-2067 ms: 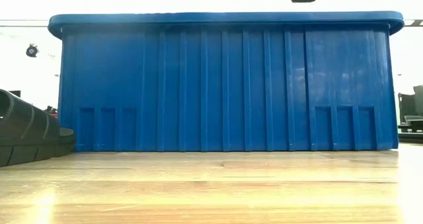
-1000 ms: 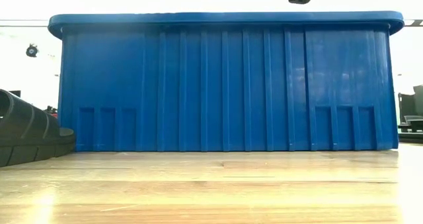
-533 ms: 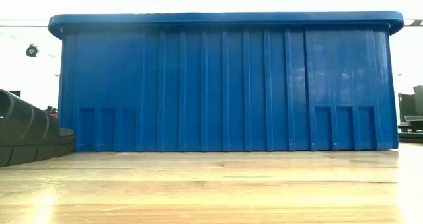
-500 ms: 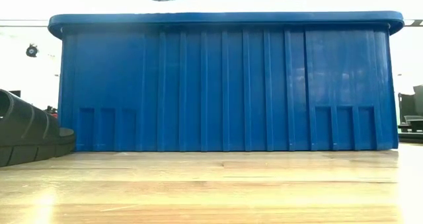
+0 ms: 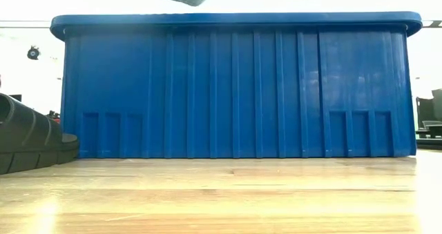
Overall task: Pick and place slides into bin
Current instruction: Put the green slipper into the blue bin
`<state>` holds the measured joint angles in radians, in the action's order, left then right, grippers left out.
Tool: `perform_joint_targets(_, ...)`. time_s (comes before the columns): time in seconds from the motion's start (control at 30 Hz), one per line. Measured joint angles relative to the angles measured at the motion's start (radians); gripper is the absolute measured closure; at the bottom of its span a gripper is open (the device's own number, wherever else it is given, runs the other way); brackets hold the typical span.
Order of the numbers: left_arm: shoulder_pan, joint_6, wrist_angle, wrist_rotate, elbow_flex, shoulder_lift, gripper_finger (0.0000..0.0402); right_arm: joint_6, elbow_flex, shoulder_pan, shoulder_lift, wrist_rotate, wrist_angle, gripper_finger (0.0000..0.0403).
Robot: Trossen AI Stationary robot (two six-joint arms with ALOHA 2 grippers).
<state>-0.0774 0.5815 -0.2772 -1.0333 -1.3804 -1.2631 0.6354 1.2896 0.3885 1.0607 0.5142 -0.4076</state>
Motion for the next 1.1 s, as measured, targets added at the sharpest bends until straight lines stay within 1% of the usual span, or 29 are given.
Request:
perform_joint_targets(0.03, 0.011, -0.047, -0.073, 0.008, -0.001, 0.023, 0.0401, -0.006, 0.000, 0.000, 0.000, -0.002, 0.000, 0.0188)
perform_joint_targets(0.13, 0.046, -0.156, -0.268, -0.030, -0.001, 0.072, 0.0401, -0.017, 0.000, 0.000, 0.000, -0.021, 0.000, 0.0188)
perform_joint_targets(0.23, 0.086, -0.260, -0.381, -0.016, -0.001, 0.073, 0.0402, -0.037, -0.001, 0.000, 0.002, -0.029, 0.000, 0.0188)
perform_joint_targets(0.3, 0.113, -0.290, -0.445, 0.012, -0.001, 0.047, 0.0402, -0.043, -0.001, 0.000, 0.002, -0.043, -0.001, 0.0188)
perform_joint_targets(0.4, 0.153, -0.330, -0.528, 0.017, -0.001, -0.015, 0.0402, -0.043, -0.001, 0.000, 0.002, -0.052, -0.001, 0.0188)
perform_joint_targets(0.5, 0.203, -0.465, -0.600, 0.022, -0.001, -0.059, 0.0402, -0.043, -0.001, 0.000, 0.002, -0.053, -0.003, 0.0188)
perform_joint_targets(0.57, 0.229, -0.517, -0.653, 0.022, -0.001, -0.072, 0.0402, -0.042, -0.001, 0.000, 0.002, -0.053, -0.004, 0.0188)
perform_joint_targets(0.63, 0.248, -0.522, -0.685, 0.012, -0.001, -0.081, 0.0402, -0.043, -0.001, 0.000, 0.001, -0.053, -0.004, 0.0188)
perform_joint_targets(0.83, 0.250, -0.523, -0.676, 0.009, -0.001, -0.143, 0.0402, -0.054, -0.001, 0.000, 0.001, -0.054, -0.004, 0.0188)
perform_joint_targets(1.1, 0.274, -0.506, -0.678, 0.008, -0.001, -0.279, 0.0402, -0.057, -0.001, 0.000, 0.001, -0.055, -0.004, 0.0188)
